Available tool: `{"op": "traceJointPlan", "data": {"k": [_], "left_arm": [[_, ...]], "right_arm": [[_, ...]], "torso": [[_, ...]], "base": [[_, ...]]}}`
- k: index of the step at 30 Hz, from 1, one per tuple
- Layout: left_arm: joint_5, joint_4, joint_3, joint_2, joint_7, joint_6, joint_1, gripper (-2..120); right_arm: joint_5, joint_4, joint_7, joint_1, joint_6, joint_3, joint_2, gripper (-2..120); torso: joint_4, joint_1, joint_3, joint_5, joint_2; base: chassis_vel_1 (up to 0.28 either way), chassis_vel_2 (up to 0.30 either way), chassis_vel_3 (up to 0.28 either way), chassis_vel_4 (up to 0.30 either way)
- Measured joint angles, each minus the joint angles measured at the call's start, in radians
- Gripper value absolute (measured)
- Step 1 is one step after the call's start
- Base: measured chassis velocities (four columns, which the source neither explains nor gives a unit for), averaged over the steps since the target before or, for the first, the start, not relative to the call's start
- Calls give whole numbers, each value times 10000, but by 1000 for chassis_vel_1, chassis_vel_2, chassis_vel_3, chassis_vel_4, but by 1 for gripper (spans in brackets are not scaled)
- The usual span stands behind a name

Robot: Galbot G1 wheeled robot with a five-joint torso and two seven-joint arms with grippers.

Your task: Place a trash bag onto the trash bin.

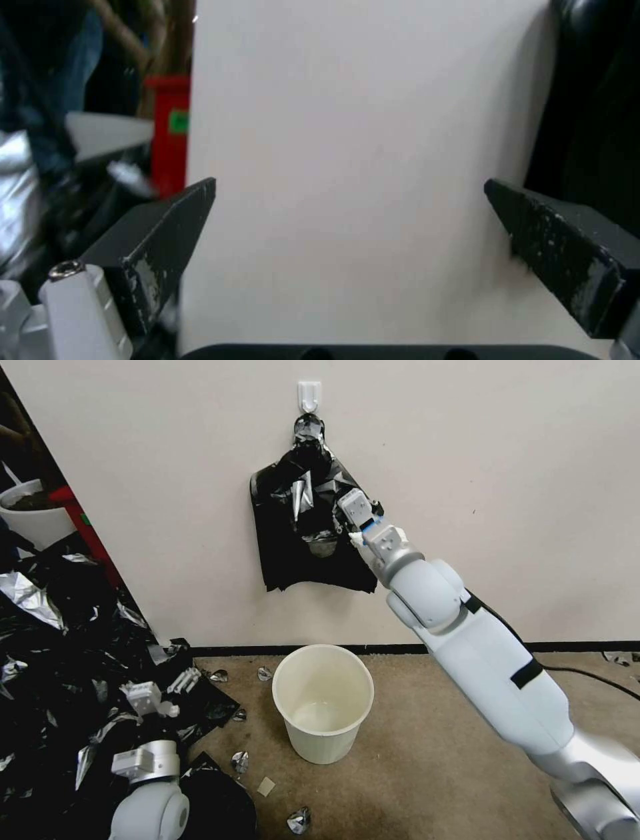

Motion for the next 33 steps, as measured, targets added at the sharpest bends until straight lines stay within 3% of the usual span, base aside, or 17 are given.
{"op": "traceJointPlan", "data": {"k": [4,8,12,16,21,24,29,33], "left_arm": [[-301,-207,-5,251,113,41,-269,100],[-928,-512,89,923,269,445,-831,100],[-1588,-645,235,1664,595,683,-1265,100],[-1683,-665,286,2071,715,843,-1502,100],[-1582,-702,341,2171,819,1004,-1460,100],[-1283,-661,419,1776,819,991,-1144,100],[-1198,-683,379,1647,805,983,-994,100],[-1190,-836,216,1618,762,971,-722,100]], "right_arm": [[1082,226,-21,-540,665,155,-55,0],[2774,705,-770,-2184,2161,874,-101,0],[2707,724,-1661,-3269,3106,1511,-98,0],[2273,799,-1640,-3587,3276,1850,-15,0],[848,1146,-733,-3360,2785,2141,20,5],[672,1295,109,-2589,1917,1514,111,22],[643,1048,772,-1846,854,839,399,35],[-27,604,1488,-1110,-71,170,757,53]], "torso": [[0,0,-1,-1,0],[0,0,0,-1,0],[-1,0,-1,-1,0],[-3,0,0,2,0],[-2,0,0,0,0],[2,0,0,-4,0],[2,0,0,-3,0],[2,0,0,-1,0]], "base": [[0,0,0,0],[0,0,0,0],[0,0,0,0],[0,0,0,0],[0,0,0,0],[0,0,0,0],[0,0,0,0],[0,0,0,0]]}}
